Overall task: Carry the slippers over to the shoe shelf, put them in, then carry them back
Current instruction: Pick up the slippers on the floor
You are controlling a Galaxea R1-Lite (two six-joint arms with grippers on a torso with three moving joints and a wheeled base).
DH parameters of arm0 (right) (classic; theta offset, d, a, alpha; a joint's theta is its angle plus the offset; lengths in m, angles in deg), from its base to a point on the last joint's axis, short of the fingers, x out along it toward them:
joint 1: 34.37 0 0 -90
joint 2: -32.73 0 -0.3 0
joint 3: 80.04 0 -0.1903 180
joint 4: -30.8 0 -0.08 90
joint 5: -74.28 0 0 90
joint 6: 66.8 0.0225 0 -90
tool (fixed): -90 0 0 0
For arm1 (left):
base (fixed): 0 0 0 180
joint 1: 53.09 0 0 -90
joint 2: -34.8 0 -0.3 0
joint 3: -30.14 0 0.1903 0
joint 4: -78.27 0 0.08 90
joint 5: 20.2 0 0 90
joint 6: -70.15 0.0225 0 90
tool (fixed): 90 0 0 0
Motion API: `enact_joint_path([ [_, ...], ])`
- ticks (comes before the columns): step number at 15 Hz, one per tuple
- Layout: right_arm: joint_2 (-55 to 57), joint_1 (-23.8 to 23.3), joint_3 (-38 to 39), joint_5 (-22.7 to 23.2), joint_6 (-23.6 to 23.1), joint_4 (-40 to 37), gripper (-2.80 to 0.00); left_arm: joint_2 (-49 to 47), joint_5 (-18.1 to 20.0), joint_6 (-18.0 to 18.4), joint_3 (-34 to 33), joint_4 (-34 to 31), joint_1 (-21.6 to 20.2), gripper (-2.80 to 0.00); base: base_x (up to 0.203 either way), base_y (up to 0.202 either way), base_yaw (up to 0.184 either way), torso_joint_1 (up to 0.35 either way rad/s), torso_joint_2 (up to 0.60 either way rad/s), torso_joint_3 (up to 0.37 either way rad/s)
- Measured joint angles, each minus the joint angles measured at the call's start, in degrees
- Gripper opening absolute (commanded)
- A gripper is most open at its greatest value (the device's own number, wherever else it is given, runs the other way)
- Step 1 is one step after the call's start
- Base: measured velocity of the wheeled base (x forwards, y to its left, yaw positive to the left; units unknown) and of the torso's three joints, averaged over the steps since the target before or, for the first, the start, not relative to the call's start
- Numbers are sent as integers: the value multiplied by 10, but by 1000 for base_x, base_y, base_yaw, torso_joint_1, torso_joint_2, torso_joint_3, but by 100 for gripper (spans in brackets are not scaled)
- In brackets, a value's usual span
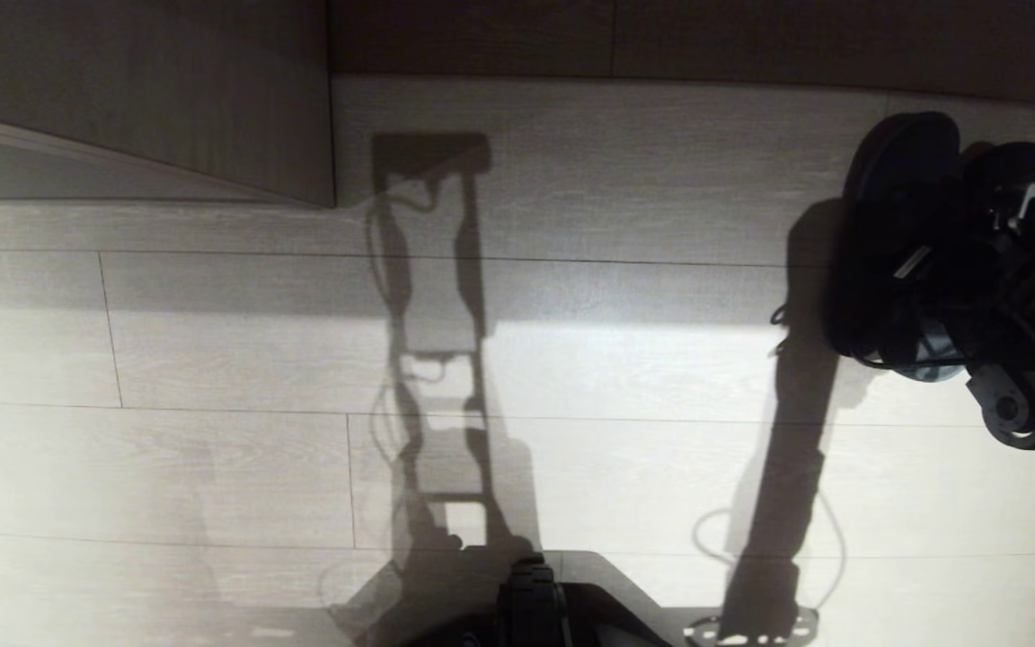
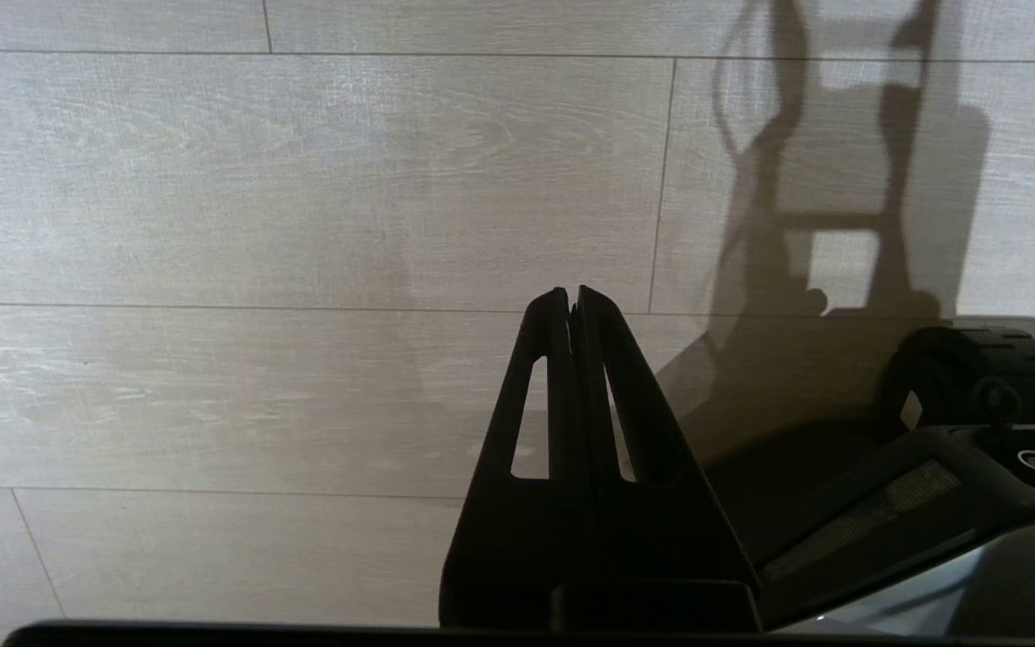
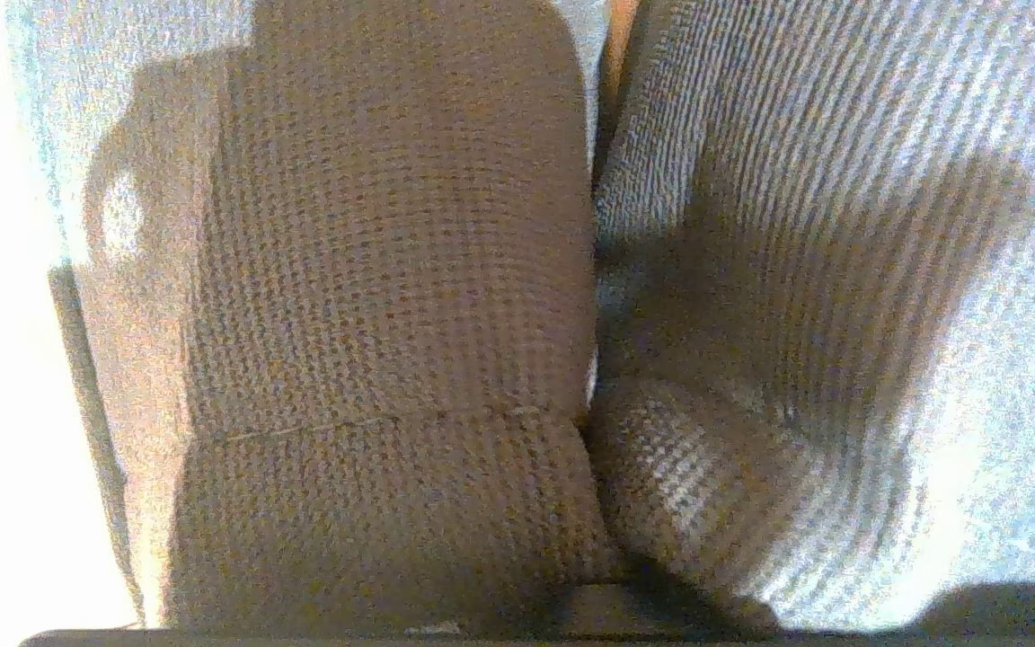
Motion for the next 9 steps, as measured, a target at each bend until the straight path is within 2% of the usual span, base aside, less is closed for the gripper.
enact_joint_path([
  [9, -129, 2, 76, 7, 4, -55, -280, 0, 0, 0, 0, 0, 0, -280, 0, 0, 0, 0, 0, 0],
])
